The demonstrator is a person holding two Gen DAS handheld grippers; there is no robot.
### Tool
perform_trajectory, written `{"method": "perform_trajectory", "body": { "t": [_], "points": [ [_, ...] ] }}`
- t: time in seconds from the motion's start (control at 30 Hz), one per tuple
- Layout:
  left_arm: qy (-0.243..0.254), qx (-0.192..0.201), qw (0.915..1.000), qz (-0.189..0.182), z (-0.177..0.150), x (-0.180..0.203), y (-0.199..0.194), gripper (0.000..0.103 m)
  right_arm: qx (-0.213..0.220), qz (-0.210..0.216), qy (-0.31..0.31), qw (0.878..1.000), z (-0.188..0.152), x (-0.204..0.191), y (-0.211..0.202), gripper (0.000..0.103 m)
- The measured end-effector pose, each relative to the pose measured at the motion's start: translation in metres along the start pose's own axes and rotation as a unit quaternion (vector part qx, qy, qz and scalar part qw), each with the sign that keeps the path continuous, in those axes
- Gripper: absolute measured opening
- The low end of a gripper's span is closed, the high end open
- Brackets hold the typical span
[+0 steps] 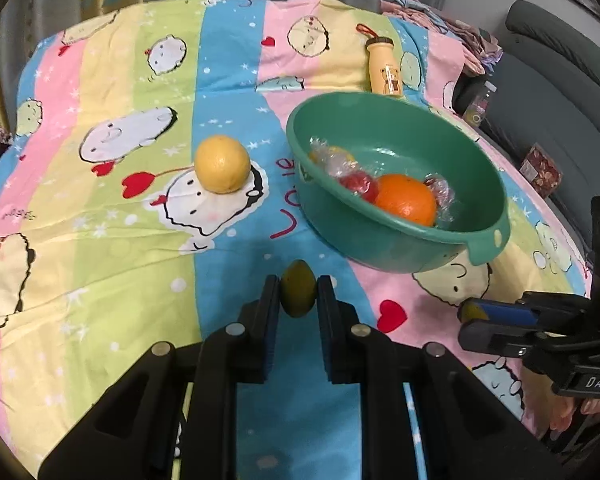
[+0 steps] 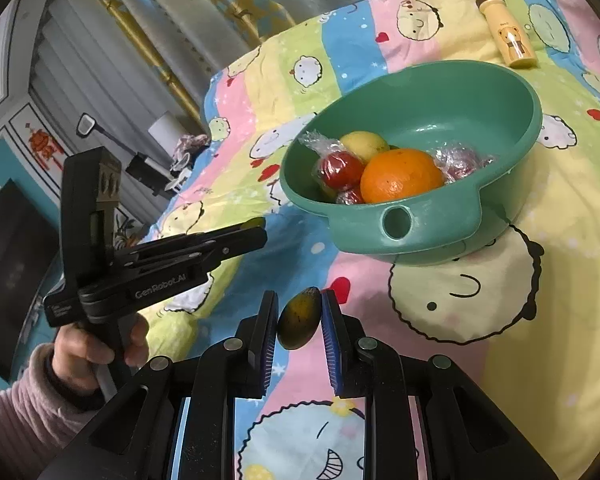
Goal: Organize fruits
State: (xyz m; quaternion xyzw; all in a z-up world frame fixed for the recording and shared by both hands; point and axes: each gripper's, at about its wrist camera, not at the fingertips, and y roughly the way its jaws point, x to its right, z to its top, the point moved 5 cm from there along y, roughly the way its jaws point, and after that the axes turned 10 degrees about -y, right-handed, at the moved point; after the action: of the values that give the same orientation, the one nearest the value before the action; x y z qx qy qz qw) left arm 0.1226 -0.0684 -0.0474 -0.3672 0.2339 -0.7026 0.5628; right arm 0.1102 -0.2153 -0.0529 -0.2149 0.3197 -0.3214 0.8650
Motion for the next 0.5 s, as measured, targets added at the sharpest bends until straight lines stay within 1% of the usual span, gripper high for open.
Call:
{"method": "perform_trajectory", "body": {
  "t": [0.2,0.5],
  "points": [
    [0.004,0.012,0.9998,0.015,0.000,0.008,-0.014,0.018,0.014,0.009,-0.001,1.000,0.003,-0.002,-0.006,0.024],
    [-0.001,0.026,0.9996,0.011,0.000,0.023,-0.026,0.018,0.043,0.020,-0.003,0.999,0.009,-0.007,-0.020,0.024]
  ]
}}
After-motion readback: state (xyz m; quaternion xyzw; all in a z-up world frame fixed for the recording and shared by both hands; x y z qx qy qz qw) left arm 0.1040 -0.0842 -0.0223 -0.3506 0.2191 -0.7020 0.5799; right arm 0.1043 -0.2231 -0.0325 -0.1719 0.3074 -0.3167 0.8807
